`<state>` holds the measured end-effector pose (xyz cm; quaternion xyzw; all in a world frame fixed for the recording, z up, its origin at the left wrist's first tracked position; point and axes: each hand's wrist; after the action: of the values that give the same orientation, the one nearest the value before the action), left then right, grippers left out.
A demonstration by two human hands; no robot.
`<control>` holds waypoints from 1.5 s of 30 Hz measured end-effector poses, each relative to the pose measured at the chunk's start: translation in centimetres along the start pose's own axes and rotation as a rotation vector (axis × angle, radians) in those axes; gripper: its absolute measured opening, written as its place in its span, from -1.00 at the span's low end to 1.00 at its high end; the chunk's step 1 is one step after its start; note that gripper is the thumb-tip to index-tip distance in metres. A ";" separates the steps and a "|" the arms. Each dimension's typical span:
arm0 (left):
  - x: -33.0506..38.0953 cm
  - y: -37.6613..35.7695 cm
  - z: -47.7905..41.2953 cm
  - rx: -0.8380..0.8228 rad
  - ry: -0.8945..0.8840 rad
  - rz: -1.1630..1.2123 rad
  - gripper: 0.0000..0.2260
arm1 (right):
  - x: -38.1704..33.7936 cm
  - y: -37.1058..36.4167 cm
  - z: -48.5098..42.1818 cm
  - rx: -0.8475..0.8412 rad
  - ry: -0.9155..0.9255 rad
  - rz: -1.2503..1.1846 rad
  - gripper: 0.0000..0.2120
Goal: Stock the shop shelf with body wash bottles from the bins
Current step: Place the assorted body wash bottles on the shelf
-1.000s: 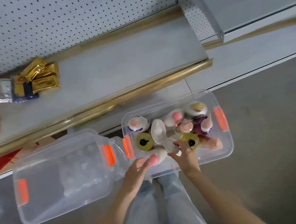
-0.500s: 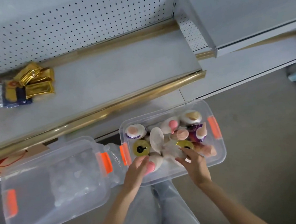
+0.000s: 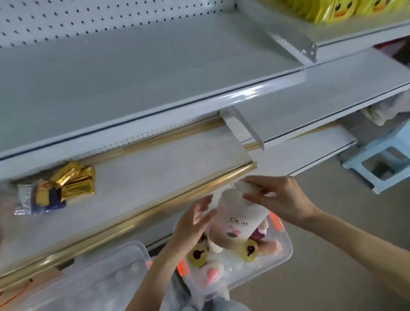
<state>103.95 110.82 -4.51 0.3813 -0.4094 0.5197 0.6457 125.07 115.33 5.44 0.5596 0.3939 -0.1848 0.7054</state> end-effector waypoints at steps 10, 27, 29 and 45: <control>11.6 8.5 4.4 0.290 -0.349 -0.099 -0.40 | -18.5 2.1 -5.7 -0.020 0.389 -0.147 -0.82; 19.4 24.5 9.1 0.737 -0.497 0.088 -0.52 | -23.9 -11.7 -16.1 -0.341 0.329 -0.292 -0.35; 19.7 25.4 8.6 0.726 -0.504 0.034 -0.52 | -24.7 -13.5 -17.0 -0.255 0.317 -0.360 -0.36; 12.5 29.6 7.9 0.775 -0.426 -0.072 -0.68 | -27.5 -17.4 -23.1 -0.124 0.280 -0.368 -0.34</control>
<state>75.29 113.01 11.97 0.7078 -0.2945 0.5218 0.3742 87.70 126.70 13.67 0.4540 0.5939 -0.2061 0.6314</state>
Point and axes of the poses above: each hand's wrist, its own z-axis away from the middle knuckle, its own y-axis out of the back of the hand, x = y × z
